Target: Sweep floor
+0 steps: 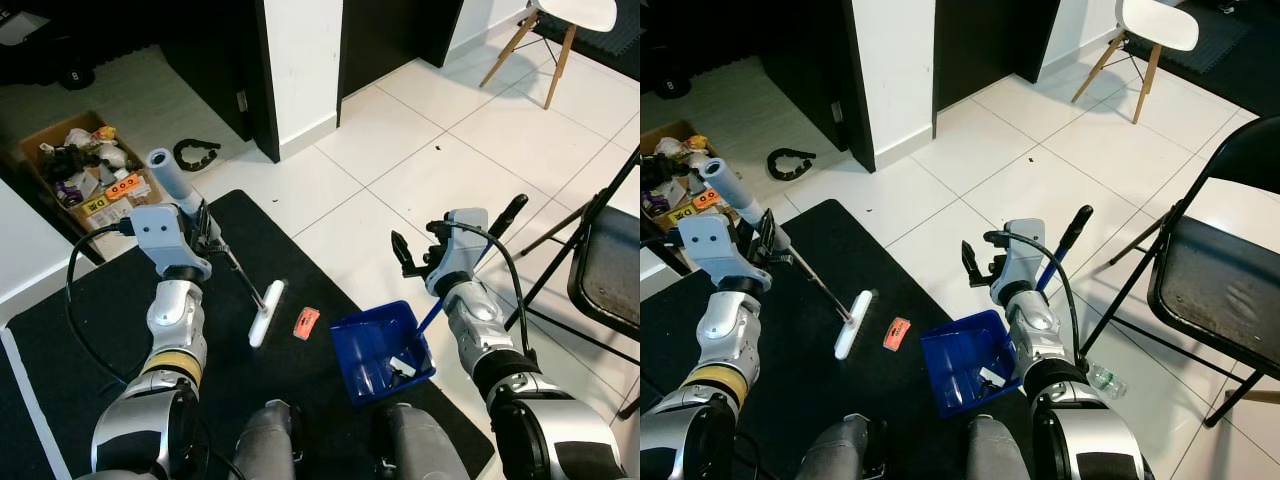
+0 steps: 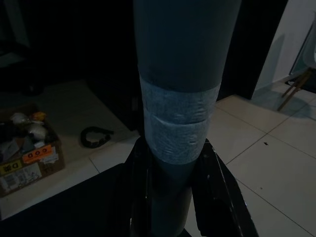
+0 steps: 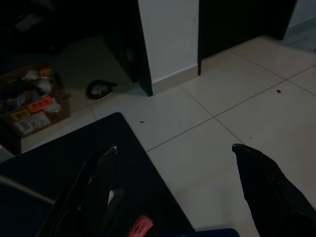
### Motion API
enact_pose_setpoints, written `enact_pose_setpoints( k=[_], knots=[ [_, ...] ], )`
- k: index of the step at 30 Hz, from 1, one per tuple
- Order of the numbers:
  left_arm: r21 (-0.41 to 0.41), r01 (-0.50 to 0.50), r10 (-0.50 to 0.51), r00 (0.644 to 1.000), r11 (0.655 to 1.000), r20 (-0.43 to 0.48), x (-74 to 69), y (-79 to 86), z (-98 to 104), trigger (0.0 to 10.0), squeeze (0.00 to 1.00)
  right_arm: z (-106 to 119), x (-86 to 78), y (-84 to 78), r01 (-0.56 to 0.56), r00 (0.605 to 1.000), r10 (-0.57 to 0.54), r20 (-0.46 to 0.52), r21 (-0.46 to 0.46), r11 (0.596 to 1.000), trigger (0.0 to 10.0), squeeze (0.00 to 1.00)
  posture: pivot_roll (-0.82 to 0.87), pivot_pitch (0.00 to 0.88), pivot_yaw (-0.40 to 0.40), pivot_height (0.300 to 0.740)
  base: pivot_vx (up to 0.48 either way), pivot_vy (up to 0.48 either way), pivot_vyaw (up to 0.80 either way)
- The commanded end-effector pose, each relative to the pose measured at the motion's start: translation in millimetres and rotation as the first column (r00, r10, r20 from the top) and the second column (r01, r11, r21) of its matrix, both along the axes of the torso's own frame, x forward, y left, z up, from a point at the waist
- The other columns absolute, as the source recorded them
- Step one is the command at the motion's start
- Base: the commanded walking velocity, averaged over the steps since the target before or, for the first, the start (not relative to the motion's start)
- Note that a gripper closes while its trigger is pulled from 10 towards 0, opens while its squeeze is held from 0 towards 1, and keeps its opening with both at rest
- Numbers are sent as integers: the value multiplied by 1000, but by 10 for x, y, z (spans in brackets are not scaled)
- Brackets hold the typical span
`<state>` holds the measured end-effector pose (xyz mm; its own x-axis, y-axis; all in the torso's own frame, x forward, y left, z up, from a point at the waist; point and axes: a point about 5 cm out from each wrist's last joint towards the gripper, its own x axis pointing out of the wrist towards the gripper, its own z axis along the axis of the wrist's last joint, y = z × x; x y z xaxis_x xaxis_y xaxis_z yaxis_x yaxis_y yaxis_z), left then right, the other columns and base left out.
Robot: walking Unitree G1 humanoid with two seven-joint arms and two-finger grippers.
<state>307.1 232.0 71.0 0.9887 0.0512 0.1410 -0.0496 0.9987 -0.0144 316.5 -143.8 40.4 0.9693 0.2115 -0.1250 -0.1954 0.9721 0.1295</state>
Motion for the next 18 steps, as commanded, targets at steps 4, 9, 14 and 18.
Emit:
enact_pose_setpoints(
  k=[4,9,14,18],
  knots=[
    [7,38,-38,998,999,47,-28,-93,13,10000,0,-94,-90,-84,59,998,-59,-18,0,998,10000,0,22,96,-16,740,0,0,0],
    [2,52,-52,998,999,46,-8,-116,22,10000,0,-78,-69,-102,68,997,-68,-19,1,998,10000,0,11,140,-12,740,0,0,0],
    [-15,29,-28,999,999,32,3,-142,1,10000,0,-83,-56,-128,77,996,-77,-36,-10,997,10000,0,13,183,-15,740,0,0,0],
    [-21,34,-33,999,999,29,-3,-169,-14,10000,0,-89,-51,-121,86,995,-87,-45,-12,996,10000,0,11,207,-12,740,0,0,0]
  ],
)
